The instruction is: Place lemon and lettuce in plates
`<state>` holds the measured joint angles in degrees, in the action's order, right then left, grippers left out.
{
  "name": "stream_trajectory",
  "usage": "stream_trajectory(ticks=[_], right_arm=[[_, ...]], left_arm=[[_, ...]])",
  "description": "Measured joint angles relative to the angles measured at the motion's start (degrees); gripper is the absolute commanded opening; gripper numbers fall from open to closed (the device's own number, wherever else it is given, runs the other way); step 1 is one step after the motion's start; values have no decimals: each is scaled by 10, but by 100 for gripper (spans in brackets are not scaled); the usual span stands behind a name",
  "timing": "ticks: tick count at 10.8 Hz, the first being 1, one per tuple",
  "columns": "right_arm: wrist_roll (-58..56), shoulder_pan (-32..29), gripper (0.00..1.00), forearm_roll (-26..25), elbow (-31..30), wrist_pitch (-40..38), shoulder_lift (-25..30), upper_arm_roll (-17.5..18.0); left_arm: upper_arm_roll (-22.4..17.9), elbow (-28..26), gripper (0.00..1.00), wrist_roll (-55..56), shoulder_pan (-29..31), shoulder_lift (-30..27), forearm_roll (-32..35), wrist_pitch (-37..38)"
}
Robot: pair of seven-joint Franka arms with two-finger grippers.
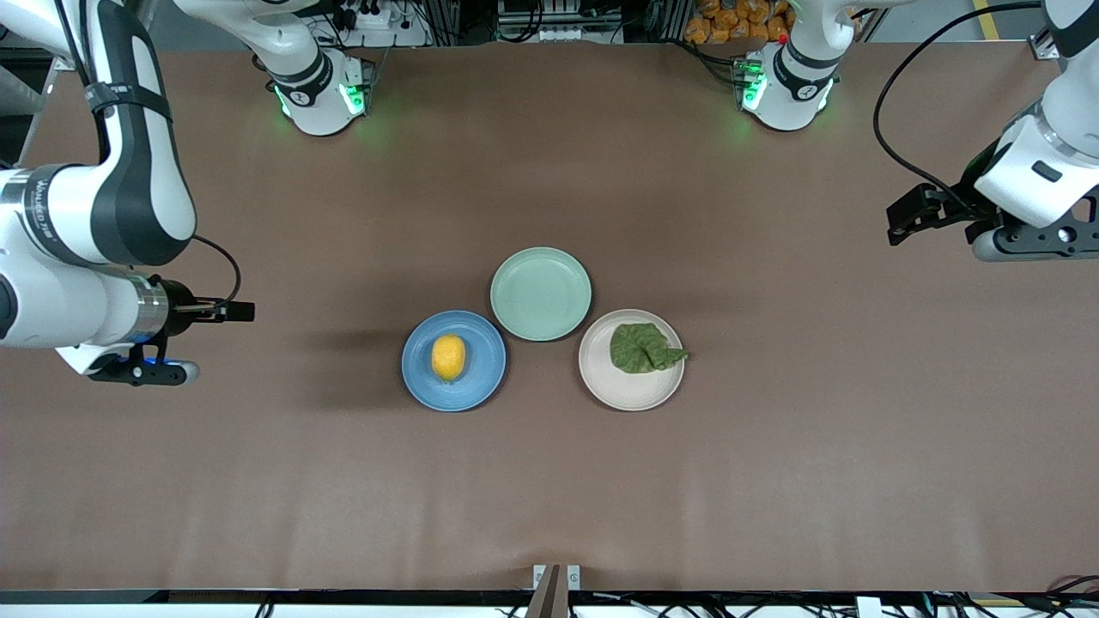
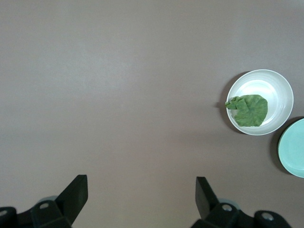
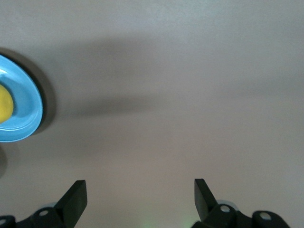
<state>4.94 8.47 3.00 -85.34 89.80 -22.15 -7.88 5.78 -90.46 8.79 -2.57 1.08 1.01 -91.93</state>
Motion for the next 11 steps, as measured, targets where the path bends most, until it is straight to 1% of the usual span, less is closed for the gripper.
stream_trajectory(ticks=[2,5,8,11], right_arm=[[0,-2,100,0,8,-1,2,-13],[0,-11,100,0,15,-2,17,-16],[0,-29,100,0,11,-9,54,-16],[0,-51,100,1,-25,7,101,-11]], left_arm=[[-1,7,100,0,0,0,0,7],[-3,32,100,0,0,0,0,37],[-4,44,100,0,4,3,0,45],[-3,50,100,-1,4,6,0,44]])
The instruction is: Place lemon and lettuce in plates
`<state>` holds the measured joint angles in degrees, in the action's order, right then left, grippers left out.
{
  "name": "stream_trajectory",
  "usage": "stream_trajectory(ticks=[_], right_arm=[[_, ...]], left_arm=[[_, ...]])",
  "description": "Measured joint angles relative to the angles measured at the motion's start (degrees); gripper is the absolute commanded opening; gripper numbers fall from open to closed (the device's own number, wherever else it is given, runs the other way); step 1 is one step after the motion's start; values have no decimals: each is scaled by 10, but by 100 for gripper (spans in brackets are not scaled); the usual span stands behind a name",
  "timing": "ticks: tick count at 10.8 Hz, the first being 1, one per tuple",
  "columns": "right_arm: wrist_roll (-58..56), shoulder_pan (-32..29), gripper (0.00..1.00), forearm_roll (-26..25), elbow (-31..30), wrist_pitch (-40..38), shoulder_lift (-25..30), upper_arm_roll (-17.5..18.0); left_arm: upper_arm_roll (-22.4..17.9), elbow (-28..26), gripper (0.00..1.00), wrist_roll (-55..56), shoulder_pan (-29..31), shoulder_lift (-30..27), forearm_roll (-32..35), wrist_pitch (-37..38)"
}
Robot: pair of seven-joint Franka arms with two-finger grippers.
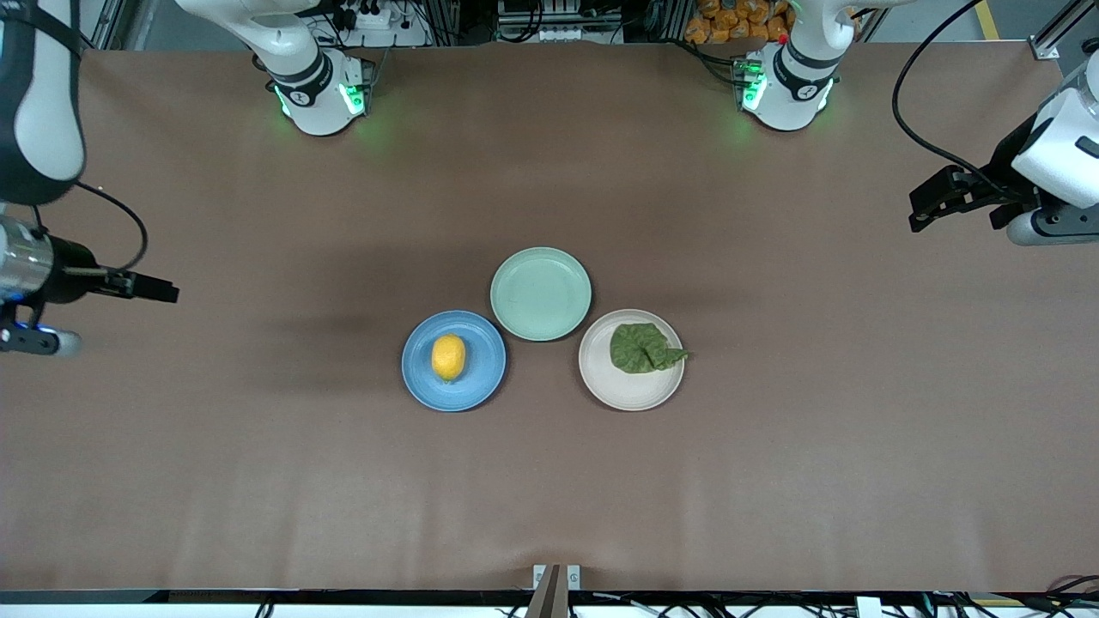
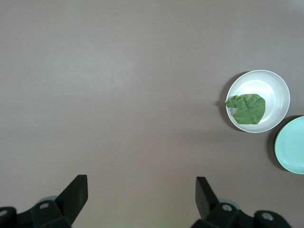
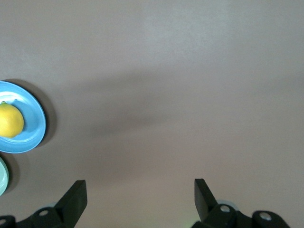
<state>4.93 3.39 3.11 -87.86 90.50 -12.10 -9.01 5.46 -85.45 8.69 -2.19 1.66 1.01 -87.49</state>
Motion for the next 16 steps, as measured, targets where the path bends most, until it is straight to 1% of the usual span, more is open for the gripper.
stream_trajectory(ticks=[3,4,6,10,14,16], right_arm=[[0,-7,100,0,-74,84,46,6],[0,-9,100,0,-92,95,57,9],[0,-19,100,0,-103,102,74,18],[0,-35,100,-1,-103,100,120,19],[0,-51,100,-4,-75,40,143,19],[0,-52,100,-31,-50,-1,152,21]], left_arm=[[0,15,100,0,0,1,0,0],[0,15,100,0,0,1,0,0],[0,15,100,0,0,2,-1,0],[0,15,100,-1,0,2,-3,0],[0,15,100,-7,0,3,-3,0],[0,15,100,-7,0,3,-5,0]])
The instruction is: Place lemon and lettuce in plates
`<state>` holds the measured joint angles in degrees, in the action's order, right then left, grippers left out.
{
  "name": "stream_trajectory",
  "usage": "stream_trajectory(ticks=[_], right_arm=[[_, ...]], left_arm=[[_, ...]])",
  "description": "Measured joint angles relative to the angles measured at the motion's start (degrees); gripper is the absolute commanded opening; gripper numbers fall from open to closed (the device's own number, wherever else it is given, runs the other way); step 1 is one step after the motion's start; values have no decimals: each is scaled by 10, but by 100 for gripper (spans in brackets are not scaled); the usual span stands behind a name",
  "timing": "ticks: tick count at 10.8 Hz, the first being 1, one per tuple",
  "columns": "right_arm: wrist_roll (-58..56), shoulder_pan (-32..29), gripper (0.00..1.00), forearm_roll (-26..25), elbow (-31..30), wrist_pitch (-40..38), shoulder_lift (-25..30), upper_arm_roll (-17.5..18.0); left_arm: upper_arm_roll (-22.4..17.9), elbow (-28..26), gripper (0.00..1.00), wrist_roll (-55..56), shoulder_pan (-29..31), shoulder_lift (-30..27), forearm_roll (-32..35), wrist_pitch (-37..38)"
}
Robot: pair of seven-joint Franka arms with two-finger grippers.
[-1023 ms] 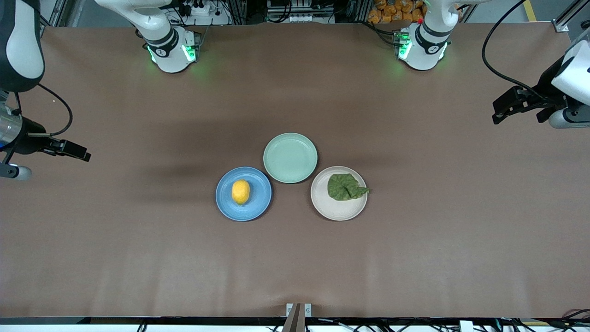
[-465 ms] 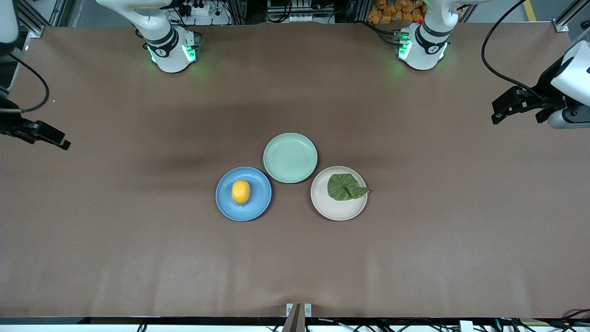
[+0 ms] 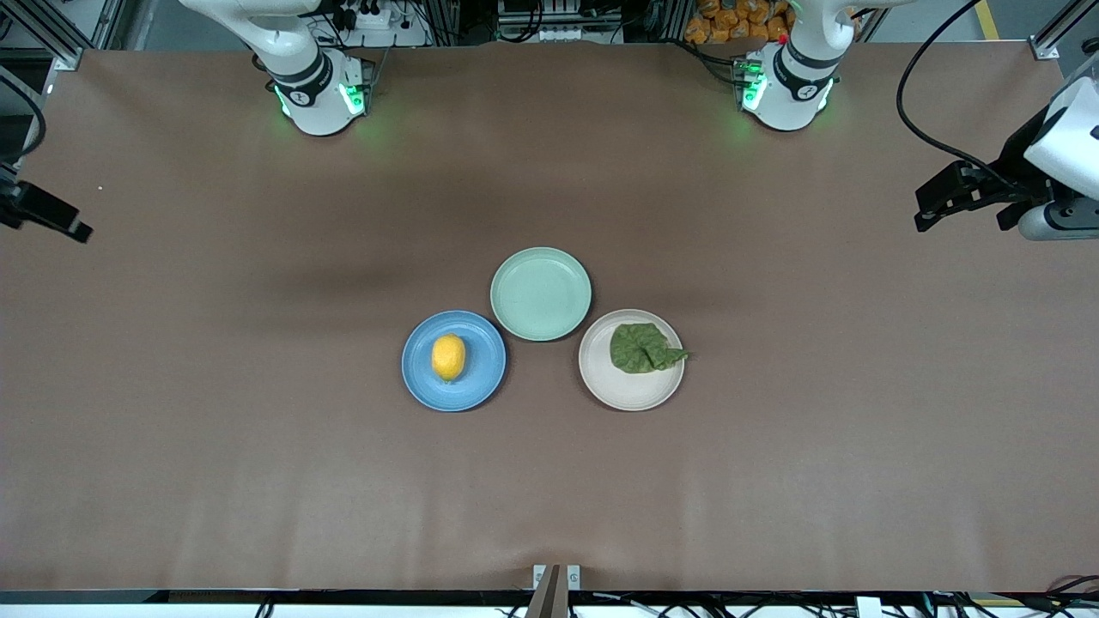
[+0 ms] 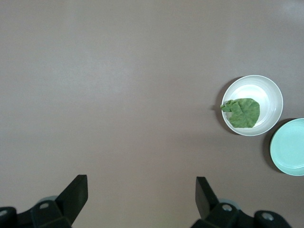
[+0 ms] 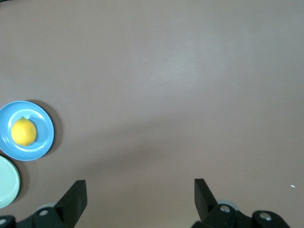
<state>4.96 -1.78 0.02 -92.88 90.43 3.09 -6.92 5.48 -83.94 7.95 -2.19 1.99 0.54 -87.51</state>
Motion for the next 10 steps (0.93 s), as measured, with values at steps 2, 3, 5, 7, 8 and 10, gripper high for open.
stream_trajectory(ticks=[2,3,5,7,8,10], right_arm=[[0,0,100,-11,23,-18,1,5],[0,0,100,-12,28,-19,1,6],[0,1,100,-12,35,-19,-3,7],[0,4,100,-12,44,-27,-10,8],[0,5,100,-12,48,-35,-14,8],[0,6,100,-12,51,-49,-20,9]], left_arm=[[0,0,100,0,0,0,-1,0],[0,0,100,0,0,0,-1,0],[0,0,100,0,0,0,-1,0],[0,0,100,0,0,0,-1,0],[0,0,100,0,0,0,-1,0],[0,0,100,0,0,1,-1,0]])
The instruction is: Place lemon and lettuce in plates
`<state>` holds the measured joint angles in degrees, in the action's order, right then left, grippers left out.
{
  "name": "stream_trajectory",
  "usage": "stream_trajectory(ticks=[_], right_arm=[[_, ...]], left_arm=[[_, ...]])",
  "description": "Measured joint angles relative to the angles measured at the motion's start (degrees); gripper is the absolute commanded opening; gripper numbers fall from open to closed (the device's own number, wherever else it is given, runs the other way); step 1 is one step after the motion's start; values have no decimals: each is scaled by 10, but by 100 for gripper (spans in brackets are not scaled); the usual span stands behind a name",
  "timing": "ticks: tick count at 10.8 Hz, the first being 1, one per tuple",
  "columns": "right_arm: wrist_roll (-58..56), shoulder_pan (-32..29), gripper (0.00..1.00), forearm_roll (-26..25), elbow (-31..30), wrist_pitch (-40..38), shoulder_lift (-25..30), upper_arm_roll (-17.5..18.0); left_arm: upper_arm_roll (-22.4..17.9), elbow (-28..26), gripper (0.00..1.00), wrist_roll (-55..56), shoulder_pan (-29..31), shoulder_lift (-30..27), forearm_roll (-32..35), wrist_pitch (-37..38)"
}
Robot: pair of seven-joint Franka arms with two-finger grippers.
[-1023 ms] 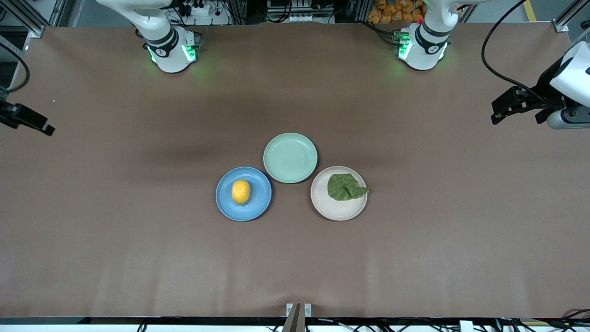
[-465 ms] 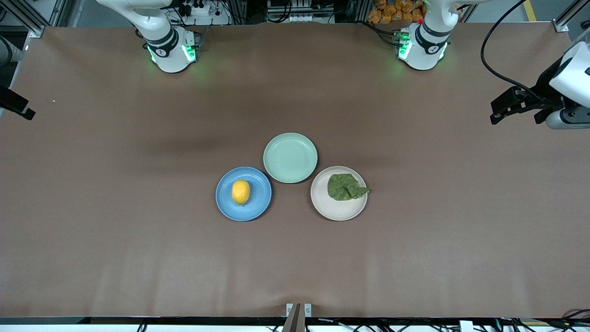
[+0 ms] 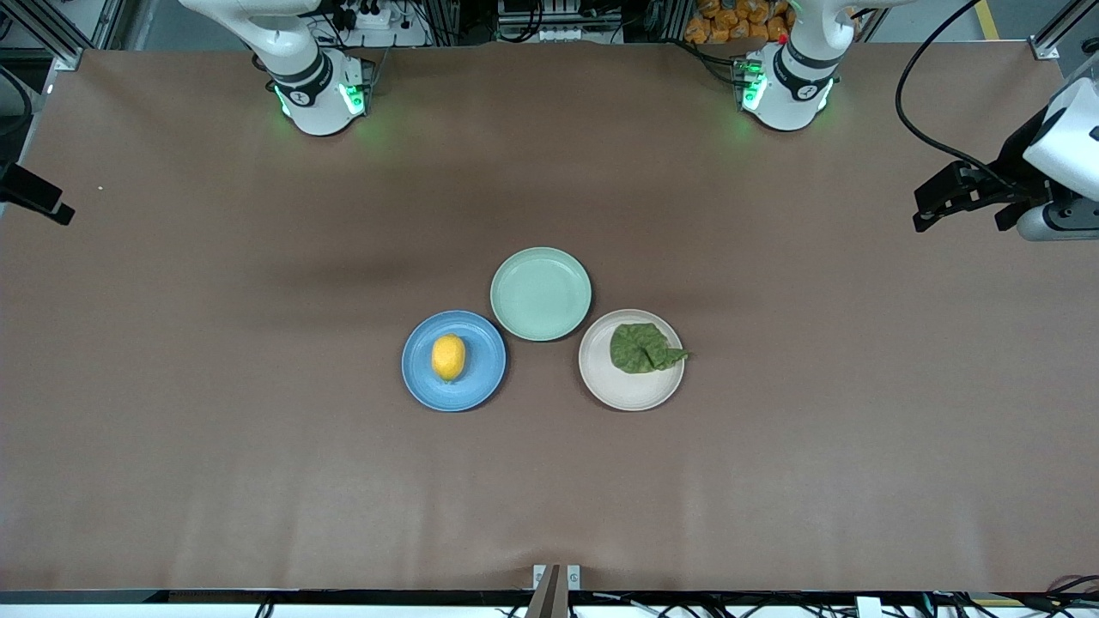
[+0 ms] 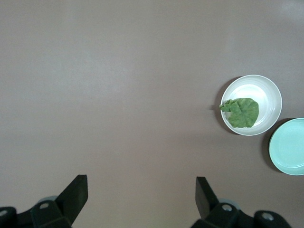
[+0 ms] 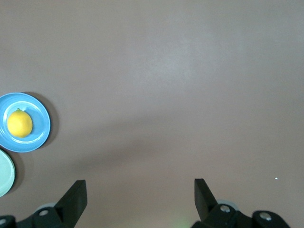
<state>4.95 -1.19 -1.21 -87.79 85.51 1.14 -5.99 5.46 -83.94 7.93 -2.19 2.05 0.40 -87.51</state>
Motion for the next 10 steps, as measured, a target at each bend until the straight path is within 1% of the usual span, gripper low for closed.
stream_trajectory(ticks=[5,10], right_arm=[[-1,1,100,0,3,-7,-1,1],[-74,2,100,0,6,-10,-1,4]], left_arm=[[0,0,100,0,0,0,0,0],[0,0,100,0,0,0,0,0]])
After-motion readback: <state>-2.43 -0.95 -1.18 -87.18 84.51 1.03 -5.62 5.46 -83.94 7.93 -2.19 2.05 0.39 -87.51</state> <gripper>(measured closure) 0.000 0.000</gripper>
